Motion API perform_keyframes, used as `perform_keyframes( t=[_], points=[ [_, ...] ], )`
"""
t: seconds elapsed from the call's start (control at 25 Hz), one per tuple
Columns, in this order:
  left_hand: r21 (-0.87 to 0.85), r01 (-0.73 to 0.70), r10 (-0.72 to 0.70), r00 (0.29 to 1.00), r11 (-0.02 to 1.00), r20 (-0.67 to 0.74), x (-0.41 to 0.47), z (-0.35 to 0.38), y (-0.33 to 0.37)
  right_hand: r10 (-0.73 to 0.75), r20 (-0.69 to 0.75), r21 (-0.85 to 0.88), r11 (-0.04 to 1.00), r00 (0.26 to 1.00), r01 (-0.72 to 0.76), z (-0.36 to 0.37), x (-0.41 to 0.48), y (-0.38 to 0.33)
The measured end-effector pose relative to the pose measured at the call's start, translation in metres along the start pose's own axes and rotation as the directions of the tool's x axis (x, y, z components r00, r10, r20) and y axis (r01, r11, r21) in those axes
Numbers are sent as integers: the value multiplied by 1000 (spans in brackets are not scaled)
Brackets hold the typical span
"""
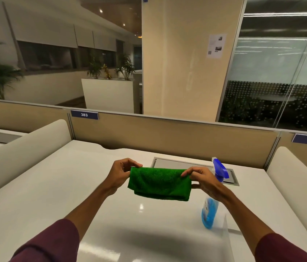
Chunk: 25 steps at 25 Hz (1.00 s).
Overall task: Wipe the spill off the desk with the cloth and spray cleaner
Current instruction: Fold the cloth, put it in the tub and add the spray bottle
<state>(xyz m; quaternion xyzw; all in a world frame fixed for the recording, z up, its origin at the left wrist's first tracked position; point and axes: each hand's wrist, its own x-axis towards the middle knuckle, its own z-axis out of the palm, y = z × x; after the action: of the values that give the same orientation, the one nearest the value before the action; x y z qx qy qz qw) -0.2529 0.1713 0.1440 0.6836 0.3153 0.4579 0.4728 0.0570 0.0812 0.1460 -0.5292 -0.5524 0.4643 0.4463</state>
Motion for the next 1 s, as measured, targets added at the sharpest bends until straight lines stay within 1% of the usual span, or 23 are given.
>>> perform_keyframes(
  t=[0.12,0.24,0.32,0.36,0.4,0.44,0.48,0.52,0.6,0.68,0.76,0.8,0.84,0.92,0.96,1.0],
  points=[
    [53,-32,29,999,998,45,-4,-3,-1,-87,1,-46,995,996,87,2,-1,1],
    [131,-24,15,998,991,68,-18,-3,-13,-176,2,-95,980,984,176,6,3,-11],
    [201,35,-49,997,979,66,-33,1,-27,-206,51,-210,954,977,212,13,11,-25],
    [234,81,-106,990,969,96,-40,3,-34,-199,85,-269,939,976,215,19,15,-34],
    [287,119,-172,971,951,166,-45,6,-39,-183,120,-319,924,976,212,25,20,-41],
    [361,133,-237,936,923,260,-49,9,-42,-162,151,-364,908,975,208,30,25,-47],
    [428,125,-288,895,895,340,-48,12,-43,-143,177,-406,891,974,205,36,30,-52],
    [452,109,-306,869,885,389,-45,17,-41,-128,201,-447,870,971,208,41,34,-56],
    [386,96,-264,874,918,408,-32,32,-30,-111,258,-509,829,960,233,49,38,-61],
    [249,155,-250,877,956,410,-18,47,-18,-95,298,-527,813,950,247,50,39,-66],
    [117,230,-258,850,966,460,-7,58,-13,-95,283,-501,834,954,231,49,37,-68],
    [72,254,-257,841,964,475,-3,62,-13,-114,234,-481,849,966,216,48,36,-67],
    [27,273,-253,843,962,474,0,65,-15,-146,149,-456,867,978,198,47,34,-64],
    [-91,314,-241,856,945,458,4,69,-21,-211,-86,-389,907,974,163,48,24,-51],
    [-152,341,-238,854,928,464,5,70,-24,-195,-186,-309,942,963,131,49,17,-42],
    [-209,371,-235,845,905,481,6,71,-27,-128,-228,-175,981,965,89,50,9,-31]
  ],
)
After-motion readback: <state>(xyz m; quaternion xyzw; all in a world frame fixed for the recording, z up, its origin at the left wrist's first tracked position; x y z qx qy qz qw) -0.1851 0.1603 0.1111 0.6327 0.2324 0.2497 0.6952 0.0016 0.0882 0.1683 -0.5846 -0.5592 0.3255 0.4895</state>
